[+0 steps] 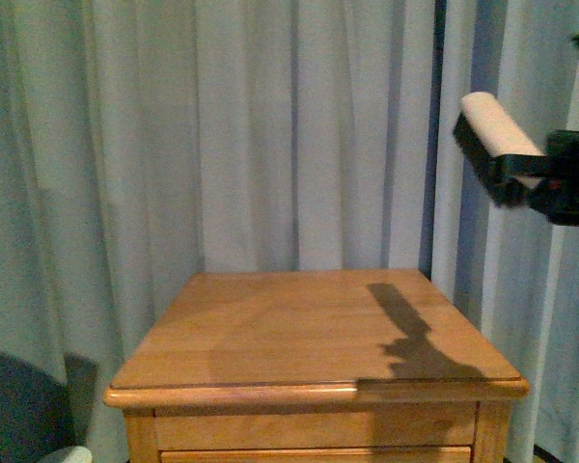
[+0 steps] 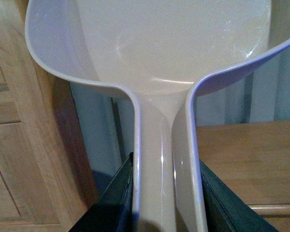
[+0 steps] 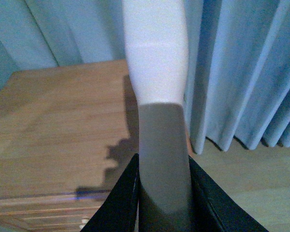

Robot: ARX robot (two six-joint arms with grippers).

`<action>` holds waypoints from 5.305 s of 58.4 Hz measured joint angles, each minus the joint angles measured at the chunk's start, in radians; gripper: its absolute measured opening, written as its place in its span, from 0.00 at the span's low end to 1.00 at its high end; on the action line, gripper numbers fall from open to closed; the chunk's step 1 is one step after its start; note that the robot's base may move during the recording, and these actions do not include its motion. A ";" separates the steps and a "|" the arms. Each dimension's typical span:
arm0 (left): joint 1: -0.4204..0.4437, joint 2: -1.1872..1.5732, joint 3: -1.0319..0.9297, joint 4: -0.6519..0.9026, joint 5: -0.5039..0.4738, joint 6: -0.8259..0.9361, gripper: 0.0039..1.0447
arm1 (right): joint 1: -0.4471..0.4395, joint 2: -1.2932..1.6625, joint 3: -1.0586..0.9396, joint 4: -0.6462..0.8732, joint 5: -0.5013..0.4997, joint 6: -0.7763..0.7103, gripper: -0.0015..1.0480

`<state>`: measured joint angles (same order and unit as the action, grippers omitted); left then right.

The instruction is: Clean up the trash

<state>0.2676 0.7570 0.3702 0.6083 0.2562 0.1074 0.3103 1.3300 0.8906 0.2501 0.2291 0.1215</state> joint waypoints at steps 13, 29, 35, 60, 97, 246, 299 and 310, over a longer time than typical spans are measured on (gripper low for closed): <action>0.000 0.000 0.000 0.000 0.000 0.000 0.27 | -0.017 -0.369 -0.286 0.143 0.096 -0.115 0.21; 0.000 0.000 0.000 0.000 0.000 0.000 0.27 | -0.048 -0.655 -0.421 0.078 0.135 -0.110 0.21; 0.000 0.000 0.000 0.000 0.000 0.000 0.27 | -0.055 -0.673 -0.426 0.072 0.135 -0.108 0.21; -0.006 0.000 0.000 0.000 0.005 0.000 0.27 | -0.055 -0.695 -0.432 0.076 0.160 -0.109 0.21; -0.003 -0.003 -0.006 -0.003 0.000 -0.001 0.27 | -0.053 -0.683 -0.440 0.076 0.146 -0.113 0.21; -0.191 0.766 0.475 -0.803 0.324 0.858 0.27 | -0.052 -0.682 -0.441 0.076 0.148 -0.114 0.21; -0.207 0.819 0.512 -0.810 0.278 0.899 0.27 | -0.109 -0.452 -0.269 -0.230 -0.052 -0.116 0.20; -0.207 0.819 0.512 -0.810 0.278 0.899 0.27 | -0.156 -0.116 -0.127 -0.165 -0.182 -0.094 0.20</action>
<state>0.0605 1.5757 0.8822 -0.2016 0.5343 1.0065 0.1543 1.2140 0.7639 0.0853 0.0471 0.0273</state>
